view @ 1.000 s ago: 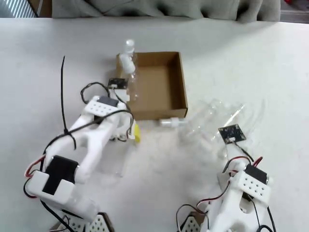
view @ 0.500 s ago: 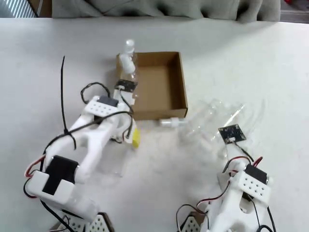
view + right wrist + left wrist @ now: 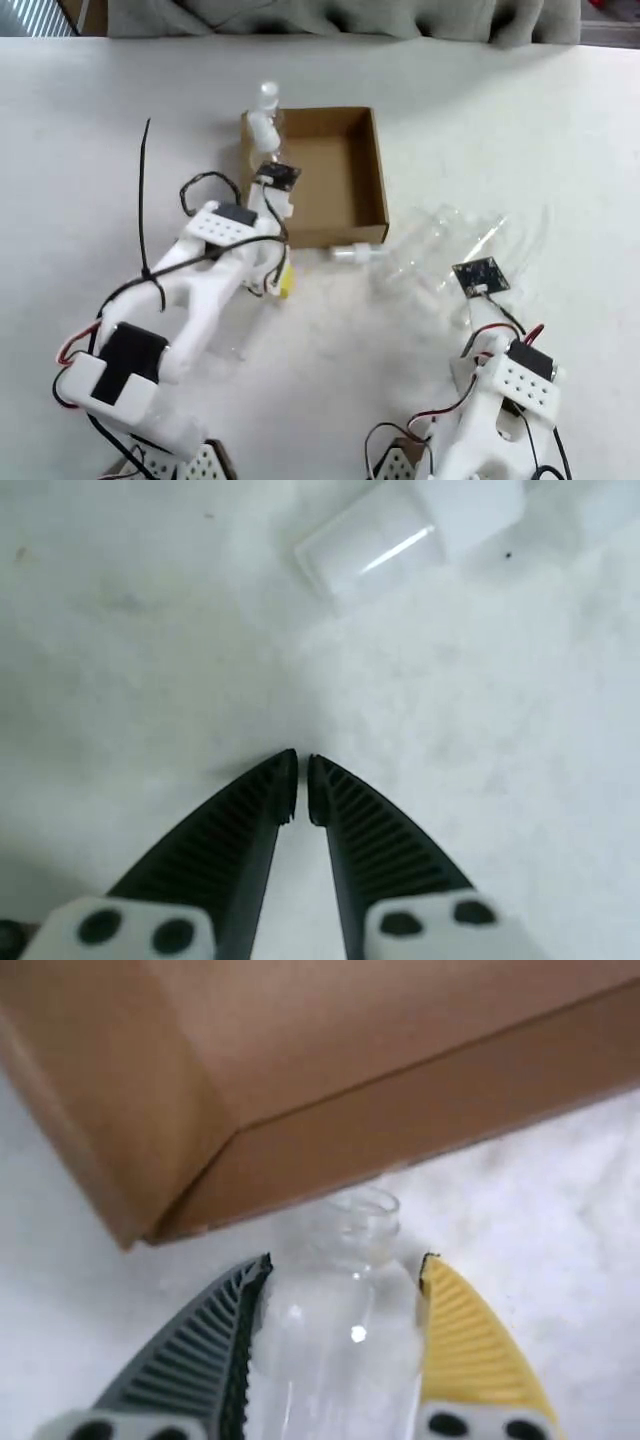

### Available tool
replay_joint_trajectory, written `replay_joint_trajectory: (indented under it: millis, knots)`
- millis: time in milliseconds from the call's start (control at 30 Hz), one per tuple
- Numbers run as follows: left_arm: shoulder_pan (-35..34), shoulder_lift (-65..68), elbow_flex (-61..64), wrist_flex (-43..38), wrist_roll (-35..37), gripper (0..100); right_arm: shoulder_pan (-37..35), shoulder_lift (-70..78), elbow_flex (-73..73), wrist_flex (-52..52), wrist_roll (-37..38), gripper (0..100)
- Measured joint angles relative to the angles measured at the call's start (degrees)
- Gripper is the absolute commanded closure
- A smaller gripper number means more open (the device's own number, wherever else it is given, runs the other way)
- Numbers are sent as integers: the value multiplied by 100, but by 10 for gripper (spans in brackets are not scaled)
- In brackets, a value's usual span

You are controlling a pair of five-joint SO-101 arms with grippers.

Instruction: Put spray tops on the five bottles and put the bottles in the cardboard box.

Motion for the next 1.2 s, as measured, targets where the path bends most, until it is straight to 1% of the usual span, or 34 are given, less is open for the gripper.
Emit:
replay_joint_trajectory:
  millis: [133, 267, 433, 533, 633, 767, 900, 1067, 1200]
  knots:
    - [9, 0, 0, 0, 0, 980, 0, 0, 0, 0, 0, 982]
    - [9, 0, 0, 176, -62, 980, 0, 0, 0, 0, 0, 982]
    - [9, 0, 0, 264, -958, 980, 0, 0, 0, 0, 0, 982]
    - [0, 0, 0, 264, -1213, 980, 9, 0, -44, 0, 0, 982]
    - [-167, 0, 0, 264, -1248, 980, 193, 0, -527, 149, 0, 982]
    - [-448, 0, -53, 299, -1248, 980, 176, 0, -1459, 844, 9, 981]
    - [-686, 0, -70, 299, -1284, 980, -308, 0, -2295, 1512, 0, 981]
    - [-853, -88, -70, 299, -1292, 980, -1433, 0, -2831, 1978, 18, 974]
    - [-1090, -378, 79, 132, -1292, 980, -2505, 9, -2848, 1996, -158, 882]
